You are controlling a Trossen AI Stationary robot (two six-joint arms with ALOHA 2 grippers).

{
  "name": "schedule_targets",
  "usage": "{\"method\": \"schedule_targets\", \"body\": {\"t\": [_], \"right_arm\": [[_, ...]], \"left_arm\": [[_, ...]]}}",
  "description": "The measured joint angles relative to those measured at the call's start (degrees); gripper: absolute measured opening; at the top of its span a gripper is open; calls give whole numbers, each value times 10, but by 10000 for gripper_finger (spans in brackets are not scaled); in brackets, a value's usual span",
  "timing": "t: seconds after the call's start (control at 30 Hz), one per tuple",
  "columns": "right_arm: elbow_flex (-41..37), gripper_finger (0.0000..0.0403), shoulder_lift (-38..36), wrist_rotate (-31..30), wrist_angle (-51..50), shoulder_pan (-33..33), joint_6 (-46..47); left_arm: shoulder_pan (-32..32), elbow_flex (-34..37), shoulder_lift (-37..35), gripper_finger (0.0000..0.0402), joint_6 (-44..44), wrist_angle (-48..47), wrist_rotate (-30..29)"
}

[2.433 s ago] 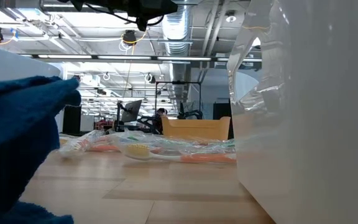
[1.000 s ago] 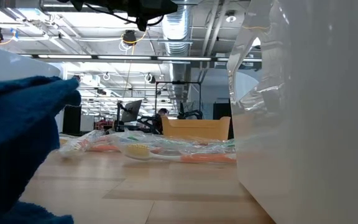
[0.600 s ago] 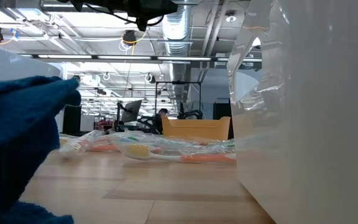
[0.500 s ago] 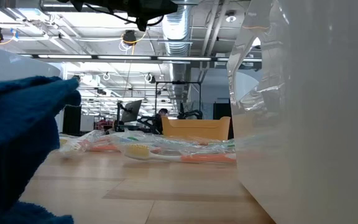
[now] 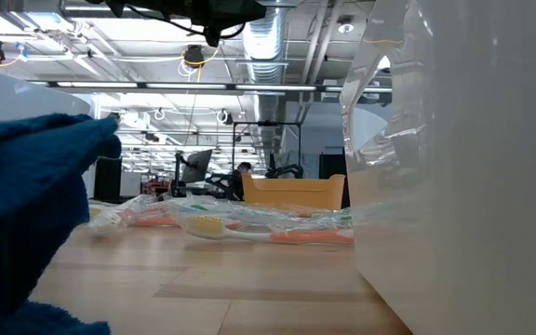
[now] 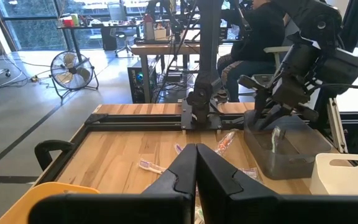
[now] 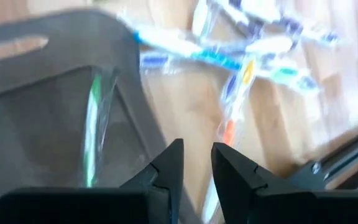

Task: Pick & Place Toothbrushes
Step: Put the purple toothbrush into the yellow bin

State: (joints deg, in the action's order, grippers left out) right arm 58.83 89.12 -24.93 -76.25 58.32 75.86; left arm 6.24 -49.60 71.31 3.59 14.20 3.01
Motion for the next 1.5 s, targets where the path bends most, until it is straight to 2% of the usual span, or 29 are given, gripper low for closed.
{"method": "schedule_targets", "body": {"t": [0.47,0.6,0.83,0.97,1.2,1.5], "right_arm": [[0,75,0,-130,2,-52,-92],[0,75,0,-154,2,-75,-151],[0,75,0,-161,2,-122,-235],[0,75,0,-159,-5,-154,-320],[8,75,0,-171,-3,-207,-305],[48,75,0,-163,10,-237,-317]], "left_arm": [[0,0,0,3,0,0,0],[0,0,0,3,0,0,0],[0,0,0,3,2,0,0],[0,0,0,3,2,0,0],[0,0,0,3,2,0,0],[0,0,0,3,2,0,0]]}}
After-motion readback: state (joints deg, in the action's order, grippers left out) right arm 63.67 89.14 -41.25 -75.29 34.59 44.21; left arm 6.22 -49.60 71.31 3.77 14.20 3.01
